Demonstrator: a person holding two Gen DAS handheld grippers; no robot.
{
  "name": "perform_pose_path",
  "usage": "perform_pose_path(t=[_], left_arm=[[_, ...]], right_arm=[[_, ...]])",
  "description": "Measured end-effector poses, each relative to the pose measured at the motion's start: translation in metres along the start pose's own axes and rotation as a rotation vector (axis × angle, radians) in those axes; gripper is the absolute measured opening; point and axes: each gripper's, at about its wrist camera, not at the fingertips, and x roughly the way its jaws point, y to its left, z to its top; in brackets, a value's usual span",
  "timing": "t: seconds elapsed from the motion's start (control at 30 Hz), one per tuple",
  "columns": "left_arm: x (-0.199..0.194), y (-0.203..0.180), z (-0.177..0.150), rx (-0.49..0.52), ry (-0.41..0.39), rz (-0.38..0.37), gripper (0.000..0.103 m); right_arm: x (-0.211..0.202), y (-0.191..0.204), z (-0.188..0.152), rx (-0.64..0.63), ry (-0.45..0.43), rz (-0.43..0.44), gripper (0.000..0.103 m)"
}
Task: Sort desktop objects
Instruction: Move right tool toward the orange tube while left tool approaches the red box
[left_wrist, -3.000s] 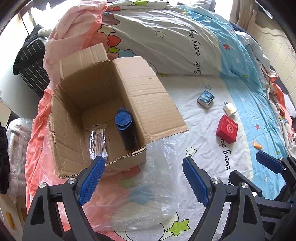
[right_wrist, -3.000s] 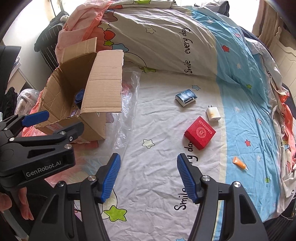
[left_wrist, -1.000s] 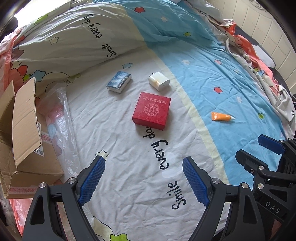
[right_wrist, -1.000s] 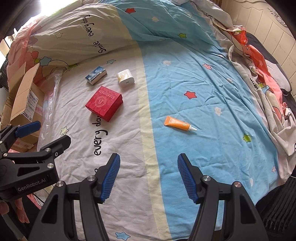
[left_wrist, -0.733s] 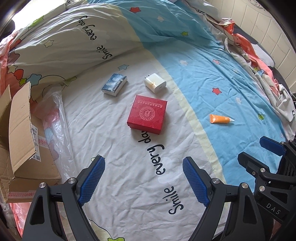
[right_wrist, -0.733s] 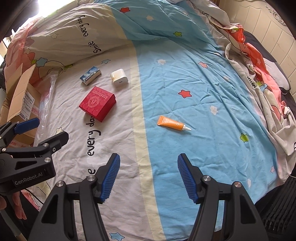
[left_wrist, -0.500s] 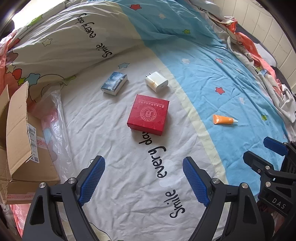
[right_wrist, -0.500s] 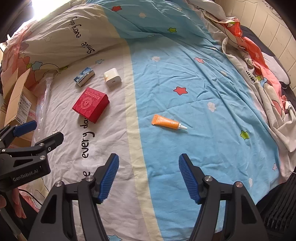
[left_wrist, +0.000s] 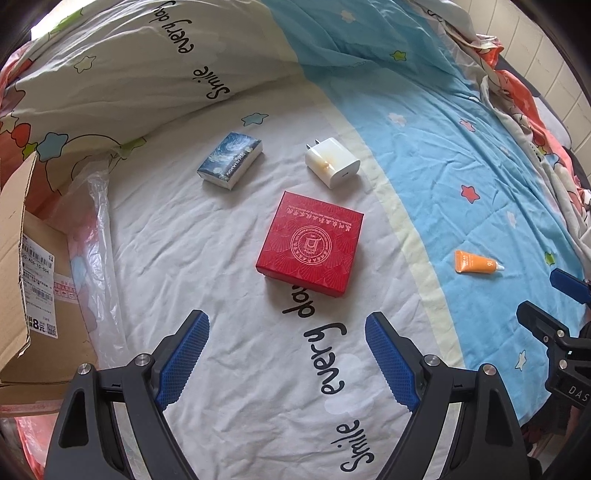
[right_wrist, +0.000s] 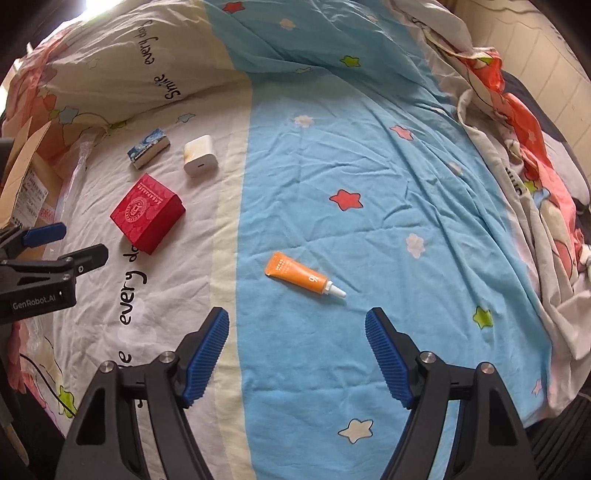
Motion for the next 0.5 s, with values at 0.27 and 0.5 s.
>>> perform_pose_path(t=[0.27, 0.5], left_arm=[[0.023, -0.009, 0.006, 0.017, 0.013, -0.009, 0.089], [0.032, -0.018, 0.009, 0.084, 0.008, -0.011, 0.089]], right_arm=[[0.019, 0.017, 0.013, -0.291, 0.035, 0.08, 0.073], [0.03, 0.028, 0.011, -0.447, 0.065, 0.118, 0.073]])
